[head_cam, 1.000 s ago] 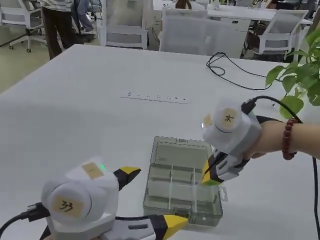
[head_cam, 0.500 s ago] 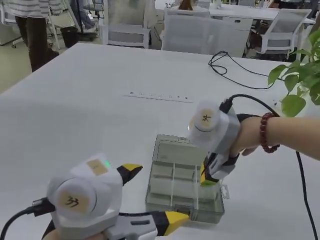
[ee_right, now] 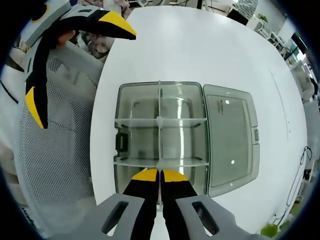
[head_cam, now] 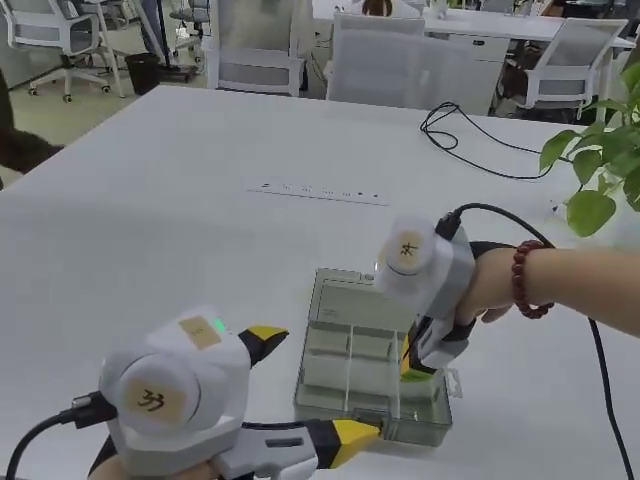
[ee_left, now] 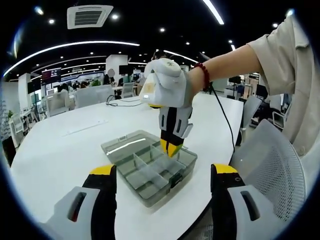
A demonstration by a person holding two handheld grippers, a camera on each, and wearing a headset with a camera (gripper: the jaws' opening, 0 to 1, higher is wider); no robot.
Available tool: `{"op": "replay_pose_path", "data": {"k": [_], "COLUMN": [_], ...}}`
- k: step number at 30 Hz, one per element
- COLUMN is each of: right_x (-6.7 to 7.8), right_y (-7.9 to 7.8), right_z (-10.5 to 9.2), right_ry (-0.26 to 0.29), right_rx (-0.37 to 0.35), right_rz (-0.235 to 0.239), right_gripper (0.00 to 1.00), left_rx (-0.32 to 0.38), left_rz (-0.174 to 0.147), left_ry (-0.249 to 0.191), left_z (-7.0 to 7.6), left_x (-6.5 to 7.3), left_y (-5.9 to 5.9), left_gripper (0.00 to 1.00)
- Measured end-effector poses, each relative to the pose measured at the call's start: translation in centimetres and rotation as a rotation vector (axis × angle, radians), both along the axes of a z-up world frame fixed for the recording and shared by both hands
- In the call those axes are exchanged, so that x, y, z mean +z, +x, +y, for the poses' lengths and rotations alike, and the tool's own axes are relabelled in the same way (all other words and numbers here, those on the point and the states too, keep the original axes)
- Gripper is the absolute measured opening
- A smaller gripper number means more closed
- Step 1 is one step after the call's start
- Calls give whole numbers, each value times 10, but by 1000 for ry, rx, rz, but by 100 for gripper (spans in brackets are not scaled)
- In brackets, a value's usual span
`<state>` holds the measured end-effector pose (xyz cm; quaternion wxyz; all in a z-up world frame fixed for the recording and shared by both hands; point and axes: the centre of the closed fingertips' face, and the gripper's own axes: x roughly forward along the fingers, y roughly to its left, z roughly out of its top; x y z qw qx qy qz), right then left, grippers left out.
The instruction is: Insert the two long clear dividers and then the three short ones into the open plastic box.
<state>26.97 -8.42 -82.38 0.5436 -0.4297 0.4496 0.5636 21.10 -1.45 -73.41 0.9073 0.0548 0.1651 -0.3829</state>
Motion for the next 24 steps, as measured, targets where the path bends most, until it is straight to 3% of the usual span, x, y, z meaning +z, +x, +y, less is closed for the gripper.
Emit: {"op": "replay_pose_path", "data": {"k": [16, 24], "right_x": [-10, -10], "right_y": [-1, -1], "right_z": [0, -1], "right_ry": [-12, 1], "right_rx": [-27, -23], "right_rz": [18, 19], "right_gripper": [2, 3], "left_rx": [-1, 5], "left_rz": [2, 19], "left_ry": [19, 28], "left_z": [0, 1], "left_x": [-2, -6], "left_y": [0, 1], "left_gripper": [77, 77]}}
